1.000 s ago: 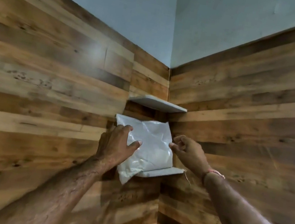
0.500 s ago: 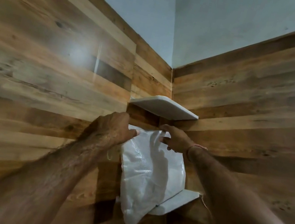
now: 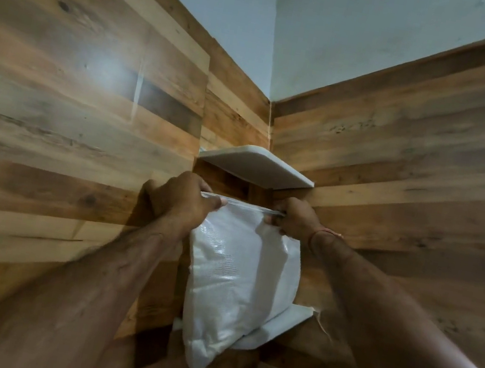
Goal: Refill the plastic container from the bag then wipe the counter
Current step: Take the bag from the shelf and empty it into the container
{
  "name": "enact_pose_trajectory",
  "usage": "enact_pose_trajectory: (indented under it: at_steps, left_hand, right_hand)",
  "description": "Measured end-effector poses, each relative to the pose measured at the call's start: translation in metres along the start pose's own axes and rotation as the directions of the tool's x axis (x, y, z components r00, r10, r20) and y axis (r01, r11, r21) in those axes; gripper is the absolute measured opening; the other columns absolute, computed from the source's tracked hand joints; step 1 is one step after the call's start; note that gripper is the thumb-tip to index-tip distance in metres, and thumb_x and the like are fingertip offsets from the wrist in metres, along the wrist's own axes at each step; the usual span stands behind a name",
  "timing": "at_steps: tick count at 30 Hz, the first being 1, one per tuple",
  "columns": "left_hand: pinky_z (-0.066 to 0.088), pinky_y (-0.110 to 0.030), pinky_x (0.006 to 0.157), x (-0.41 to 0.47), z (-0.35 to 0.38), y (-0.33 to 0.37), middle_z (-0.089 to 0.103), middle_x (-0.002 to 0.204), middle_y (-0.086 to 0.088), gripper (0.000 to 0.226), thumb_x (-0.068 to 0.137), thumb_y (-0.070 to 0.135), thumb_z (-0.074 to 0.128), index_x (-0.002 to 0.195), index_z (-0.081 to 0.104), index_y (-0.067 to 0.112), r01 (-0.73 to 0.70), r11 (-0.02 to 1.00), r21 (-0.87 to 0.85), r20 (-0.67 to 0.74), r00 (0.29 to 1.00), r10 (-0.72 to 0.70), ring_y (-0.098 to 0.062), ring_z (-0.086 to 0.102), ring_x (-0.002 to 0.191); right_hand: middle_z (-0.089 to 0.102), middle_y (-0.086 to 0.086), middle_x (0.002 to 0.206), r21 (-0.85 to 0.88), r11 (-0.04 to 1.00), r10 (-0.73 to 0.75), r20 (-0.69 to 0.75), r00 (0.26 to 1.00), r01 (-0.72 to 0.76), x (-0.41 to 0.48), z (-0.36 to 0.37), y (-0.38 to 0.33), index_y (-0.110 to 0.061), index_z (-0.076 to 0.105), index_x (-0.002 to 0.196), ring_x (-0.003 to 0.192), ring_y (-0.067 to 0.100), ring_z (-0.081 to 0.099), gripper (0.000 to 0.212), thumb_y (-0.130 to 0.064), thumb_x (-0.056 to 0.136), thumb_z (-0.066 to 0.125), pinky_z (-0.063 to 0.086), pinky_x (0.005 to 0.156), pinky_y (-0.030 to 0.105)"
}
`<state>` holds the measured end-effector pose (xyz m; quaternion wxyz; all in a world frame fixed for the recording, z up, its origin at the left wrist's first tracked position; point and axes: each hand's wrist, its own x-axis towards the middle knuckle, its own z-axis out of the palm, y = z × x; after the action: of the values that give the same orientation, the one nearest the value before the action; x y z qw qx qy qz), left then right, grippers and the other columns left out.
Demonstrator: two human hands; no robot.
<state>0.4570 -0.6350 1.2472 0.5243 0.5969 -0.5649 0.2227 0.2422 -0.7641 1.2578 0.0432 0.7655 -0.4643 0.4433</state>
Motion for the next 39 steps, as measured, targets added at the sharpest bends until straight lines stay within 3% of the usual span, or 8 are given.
enact_pose_trajectory:
  at_steps: [3, 11, 15, 18, 26, 30, 36, 39]
  left_hand:
    - [0.029, -0.042, 0.097, -0.004, -0.014, 0.016, 0.074, 0.105, 0.000, 0.031, 0.088, 0.050, 0.075, 0.101, 0.076, 0.022, -0.003, 0.983, -0.183, -0.003, 1.000, 0.002, -0.021, 0.060, 0.096]
    - [0.030, -0.046, 0.104, -0.038, -0.043, 0.087, 0.076, 0.097, 0.005, 0.029, 0.083, 0.052, 0.077, 0.089, 0.079, 0.024, -0.133, 0.957, -0.257, -0.111, 0.988, 0.107, -0.019, 0.062, 0.100]
    - [0.042, -0.049, 0.104, -0.103, -0.043, 0.125, 0.073, 0.071, 0.014, 0.035, 0.071, 0.063, 0.079, 0.073, 0.075, 0.028, -0.093, 0.916, -0.389, 0.027, 0.993, 0.113, -0.014, 0.068, 0.083]
    - [0.050, -0.057, 0.095, -0.175, -0.037, 0.147, 0.069, 0.062, 0.017, 0.032, 0.069, 0.062, 0.082, 0.067, 0.073, 0.031, -0.037, 0.917, -0.396, 0.107, 0.990, 0.086, -0.013, 0.068, 0.076]
    - [0.058, -0.053, 0.077, -0.411, -0.015, 0.206, 0.071, 0.061, 0.008, 0.043, 0.066, 0.068, 0.077, 0.070, 0.073, 0.025, 0.158, 0.906, -0.394, 0.465, 0.884, 0.048, -0.019, 0.067, 0.062]
    - [0.055, -0.051, 0.081, -0.506, -0.015, 0.222, 0.067, 0.058, 0.013, 0.043, 0.066, 0.073, 0.069, 0.070, 0.070, 0.030, 0.140, 0.937, -0.321, 0.558, 0.827, 0.067, -0.009, 0.062, 0.059]
    - [0.049, -0.044, 0.085, -0.627, -0.031, 0.230, 0.061, 0.058, 0.012, 0.040, 0.078, 0.056, 0.076, 0.067, 0.064, 0.020, 0.060, 0.975, -0.216, 0.653, 0.751, 0.098, -0.017, 0.067, 0.068]
    - [0.046, -0.043, 0.084, -0.684, -0.045, 0.223, 0.061, 0.061, 0.011, 0.038, 0.081, 0.050, 0.079, 0.066, 0.060, 0.021, 0.019, 0.981, -0.194, 0.707, 0.696, 0.126, -0.017, 0.066, 0.069]
  right_hand:
    - [0.067, 0.001, 0.081, 0.083, 0.997, 0.007, -0.092, 0.996, 0.001, -0.015, -0.032, 0.000, -0.021, 0.067, 0.072, 0.084, 0.026, 0.069, 0.023, -0.025, 0.087, 0.083, 0.062, 0.075, 0.037]
    - [0.061, 0.003, 0.062, 0.148, 0.987, 0.081, -0.153, 0.985, -0.058, -0.091, -0.127, 0.015, -0.019, 0.064, 0.057, 0.065, 0.027, 0.063, 0.035, -0.021, 0.085, 0.086, 0.063, 0.075, 0.050]
    - [0.064, 0.000, 0.058, 0.076, 0.989, 0.129, -0.044, 0.991, -0.126, -0.166, -0.176, 0.046, -0.015, 0.067, 0.062, 0.050, 0.013, 0.065, 0.033, -0.033, 0.081, 0.089, 0.062, 0.060, 0.030]
    - [0.064, -0.003, 0.053, 0.062, 0.977, 0.201, 0.042, 0.979, -0.204, -0.236, -0.196, 0.081, -0.022, 0.059, 0.045, 0.050, 0.012, 0.066, 0.047, -0.039, 0.075, 0.092, 0.056, 0.056, 0.021]
    - [0.057, 0.002, 0.057, 0.042, 0.916, 0.377, 0.253, 0.891, -0.399, -0.464, -0.209, 0.199, -0.012, 0.057, 0.061, 0.043, 0.007, 0.063, 0.043, -0.031, 0.075, 0.093, 0.059, 0.054, 0.030]
    - [0.053, -0.005, 0.049, -0.033, 0.894, 0.439, 0.257, 0.861, -0.446, -0.557, -0.208, 0.230, -0.018, 0.054, 0.046, 0.047, 0.011, 0.066, 0.051, -0.032, 0.077, 0.092, 0.058, 0.057, 0.030]
    - [0.058, -0.006, 0.046, -0.096, 0.882, 0.467, 0.316, 0.826, -0.462, -0.669, -0.196, 0.263, -0.021, 0.055, 0.047, 0.052, 0.015, 0.065, 0.048, -0.030, 0.075, 0.093, 0.049, 0.062, 0.025]
    - [0.059, 0.006, 0.051, -0.111, 0.901, 0.431, 0.348, 0.833, -0.420, -0.721, -0.184, 0.273, -0.018, 0.043, 0.046, 0.059, 0.015, 0.060, 0.058, -0.025, 0.076, 0.092, 0.052, 0.078, 0.034]
